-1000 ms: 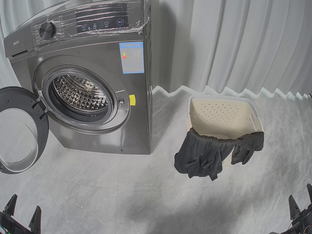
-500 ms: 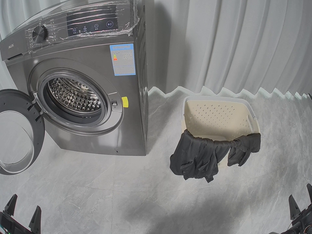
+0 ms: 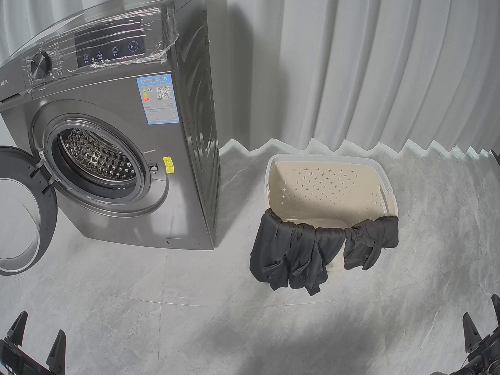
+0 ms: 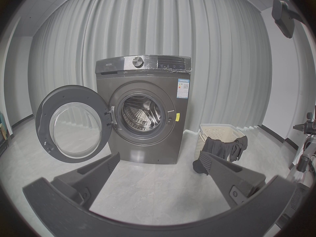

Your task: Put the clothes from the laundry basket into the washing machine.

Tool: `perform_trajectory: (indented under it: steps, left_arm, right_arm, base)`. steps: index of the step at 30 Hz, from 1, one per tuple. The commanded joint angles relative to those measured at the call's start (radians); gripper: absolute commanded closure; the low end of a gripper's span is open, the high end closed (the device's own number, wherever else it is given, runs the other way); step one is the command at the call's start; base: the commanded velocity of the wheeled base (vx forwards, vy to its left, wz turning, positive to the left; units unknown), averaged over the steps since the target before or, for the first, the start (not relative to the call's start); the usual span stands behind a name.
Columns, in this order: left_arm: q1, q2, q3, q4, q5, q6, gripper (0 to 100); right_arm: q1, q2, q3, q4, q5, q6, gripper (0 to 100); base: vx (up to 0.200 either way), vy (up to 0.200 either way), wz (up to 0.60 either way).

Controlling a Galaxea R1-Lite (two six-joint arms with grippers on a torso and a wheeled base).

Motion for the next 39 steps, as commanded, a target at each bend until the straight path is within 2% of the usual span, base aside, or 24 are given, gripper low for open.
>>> perform_trajectory:
  steps: [1, 7, 13, 22, 39]
  left_arm:
    - [0.0, -0.018, 0.016, 0.0, 0.001, 0.001, 0]
    - [0.0, -0.018, 0.016, 0.0, 0.001, -0.001, 0]
    - [0.0, -0.018, 0.016, -0.001, 0.001, -0.001, 0]
    - [0.0, -0.018, 0.016, -0.001, 0.001, 0.001, 0]
    - [0.0, -0.018, 0.016, -0.001, 0.001, 0.001, 0]
  right_arm:
    - [0.0, -0.015, 0.016, 0.0, 0.0, 0.0, 0]
    - [0.0, -0.015, 0.016, 0.0, 0.0, 0.0, 0]
    - [0.0, -0.015, 0.016, 0.0, 0.0, 0.0, 0]
    - [0.0, -0.015, 0.016, 0.0, 0.0, 0.0, 0]
    - [0.0, -0.015, 0.016, 0.0, 0.0, 0.0, 0]
  base:
    - [0.0, 0.0, 0.0]
    - [0.0, 0.0, 0.0]
    - [0.2, 0.0, 0.0]
    - [0.0, 0.0, 0.0]
    - [0.0, -0.2, 0.0]
